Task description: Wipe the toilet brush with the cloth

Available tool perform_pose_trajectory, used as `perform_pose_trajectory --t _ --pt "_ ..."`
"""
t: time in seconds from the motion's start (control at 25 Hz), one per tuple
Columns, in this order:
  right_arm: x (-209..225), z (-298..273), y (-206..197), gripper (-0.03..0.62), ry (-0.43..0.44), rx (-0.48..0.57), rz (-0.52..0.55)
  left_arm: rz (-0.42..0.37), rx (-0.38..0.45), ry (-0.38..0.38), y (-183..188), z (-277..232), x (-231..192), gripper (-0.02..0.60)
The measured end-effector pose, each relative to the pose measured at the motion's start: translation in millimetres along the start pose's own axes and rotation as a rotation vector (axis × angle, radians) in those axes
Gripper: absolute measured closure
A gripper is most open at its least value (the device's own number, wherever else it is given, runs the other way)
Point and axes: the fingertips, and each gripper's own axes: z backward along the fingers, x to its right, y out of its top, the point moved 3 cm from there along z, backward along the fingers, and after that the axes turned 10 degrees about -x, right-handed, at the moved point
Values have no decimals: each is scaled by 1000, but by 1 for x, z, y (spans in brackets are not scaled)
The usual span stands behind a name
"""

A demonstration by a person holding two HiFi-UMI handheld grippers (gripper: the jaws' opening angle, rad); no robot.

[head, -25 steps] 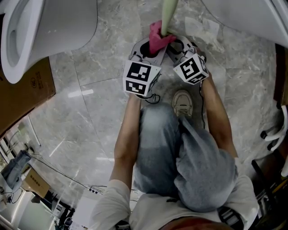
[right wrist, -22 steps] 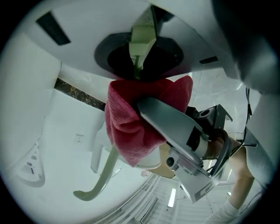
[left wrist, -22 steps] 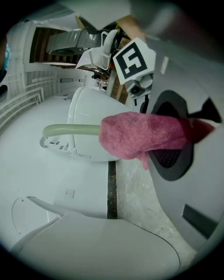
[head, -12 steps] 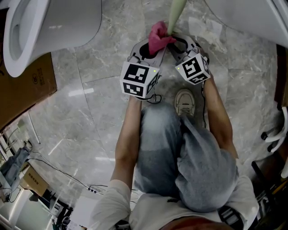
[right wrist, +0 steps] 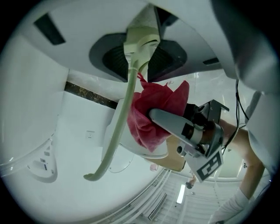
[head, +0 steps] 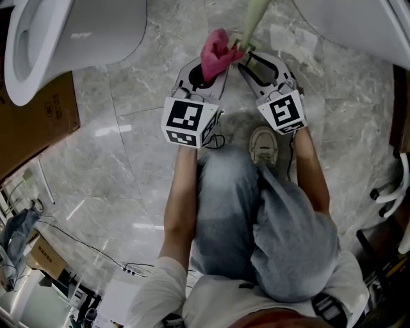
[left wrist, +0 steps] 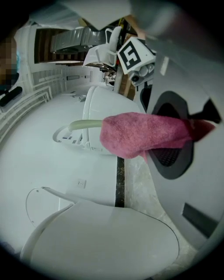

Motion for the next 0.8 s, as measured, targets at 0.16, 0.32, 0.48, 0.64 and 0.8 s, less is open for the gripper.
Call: perform_pose_trajectory --t 0.16,0.32,0.48,0.64,0.8 --pt "4 25 17 499 -29 51 -30 -18 53 18 2 12 -4 506" --pt "11 52 39 530 -70 138 -90 -39 94 24 5 23 -3 507" --pt "18 76 48 552 -112 170 -182 -67 118 36 5 33 -1 507" --pt "20 87 43 597 -131 166 -201 -69 131 50 5 39 -1 507" --pt "18 88 35 599 -129 156 -219 -81 133 54 4 41 1 507"
